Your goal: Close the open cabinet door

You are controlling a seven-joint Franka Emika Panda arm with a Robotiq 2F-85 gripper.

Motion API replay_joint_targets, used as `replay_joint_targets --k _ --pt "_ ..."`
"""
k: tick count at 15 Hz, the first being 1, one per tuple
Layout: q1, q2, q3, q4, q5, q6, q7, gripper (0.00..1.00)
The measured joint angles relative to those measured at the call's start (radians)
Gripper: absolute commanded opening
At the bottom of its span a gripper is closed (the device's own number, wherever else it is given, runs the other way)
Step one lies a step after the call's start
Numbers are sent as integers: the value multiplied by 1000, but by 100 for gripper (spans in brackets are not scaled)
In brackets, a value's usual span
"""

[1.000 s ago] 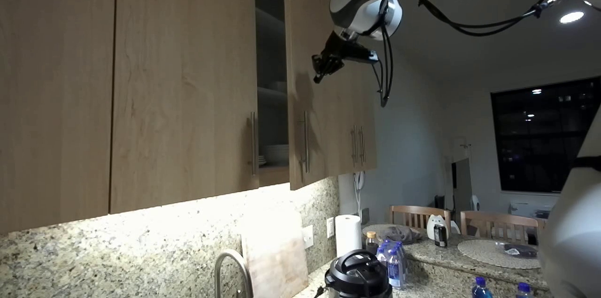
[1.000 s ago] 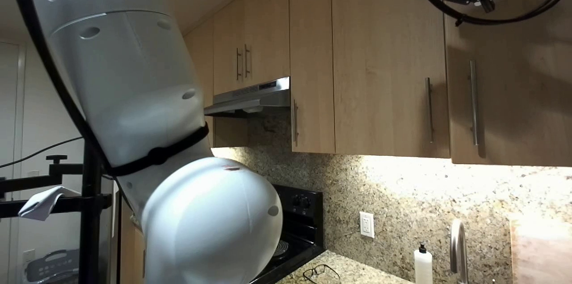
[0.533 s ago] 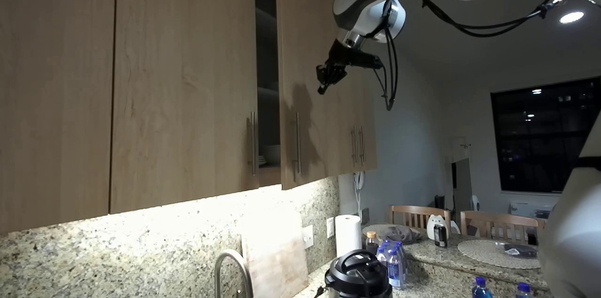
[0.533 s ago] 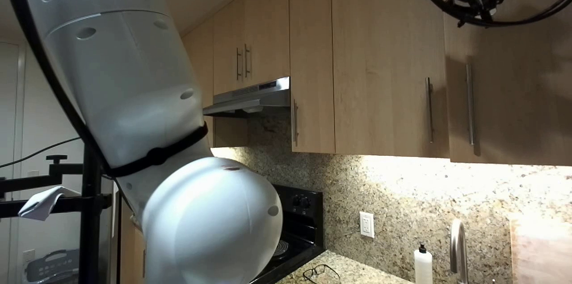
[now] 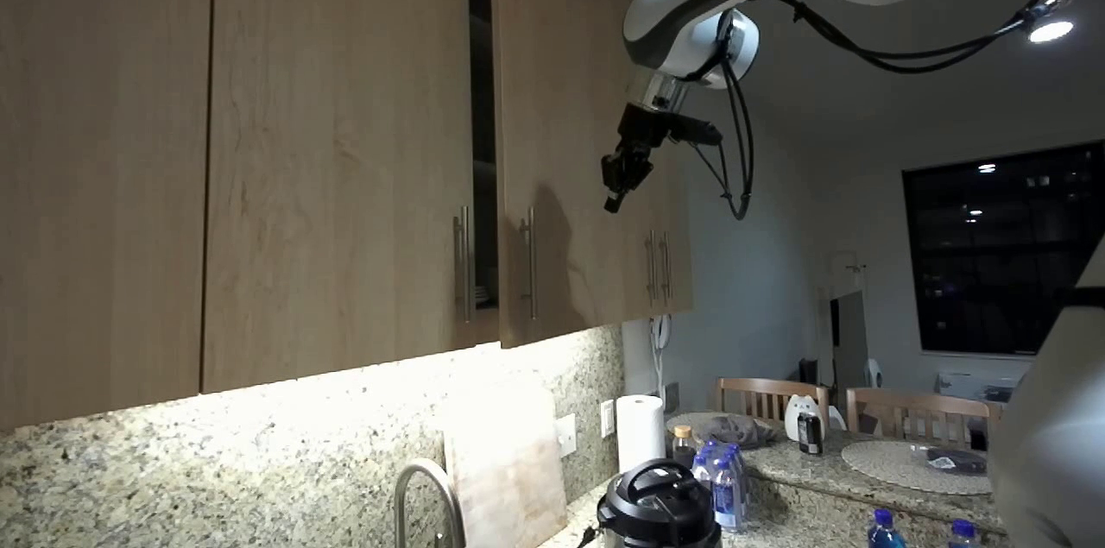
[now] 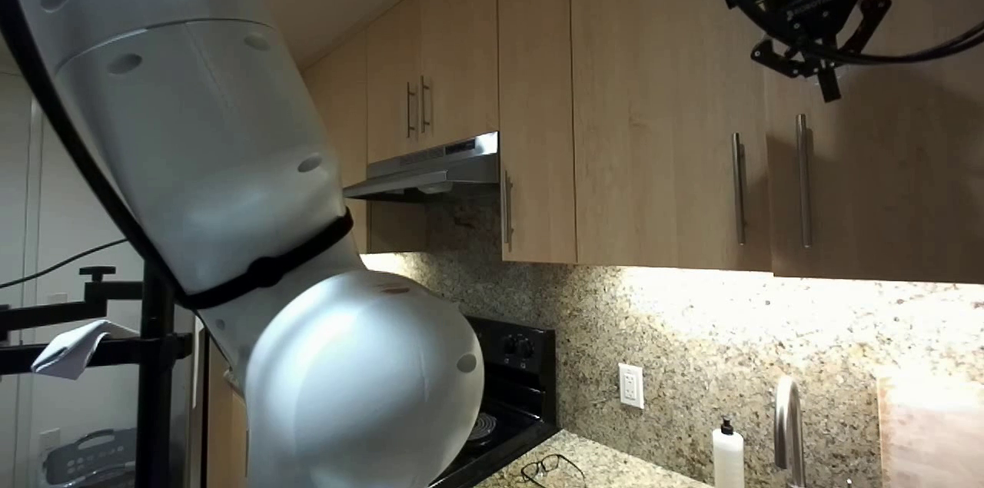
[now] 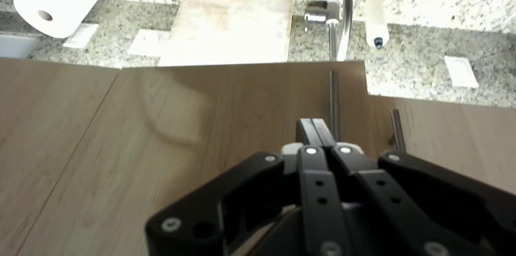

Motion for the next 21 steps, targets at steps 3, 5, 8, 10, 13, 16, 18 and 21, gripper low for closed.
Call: replay_joint_targets --k 3,5,8,10,13,16,18,21 --pt "-19 -19 0 -48 -47 -33 -2 0" --pt "-30 -29 0 -73 -70 -47 -2 0" --pt "-46 -45 2 -104 -105 -69 -2 0" --pt "-59 -60 9 -126 -142 -93 -2 0" --pt "-73 -92 30 -170 -192 -143 -2 0" --pt "-73 -130 48 -208 -201 -221 -2 0" --pt "-73 -154 60 -229 -203 -271 -2 0" --pt "-69 -180 65 -242 -203 -338 -2 0"
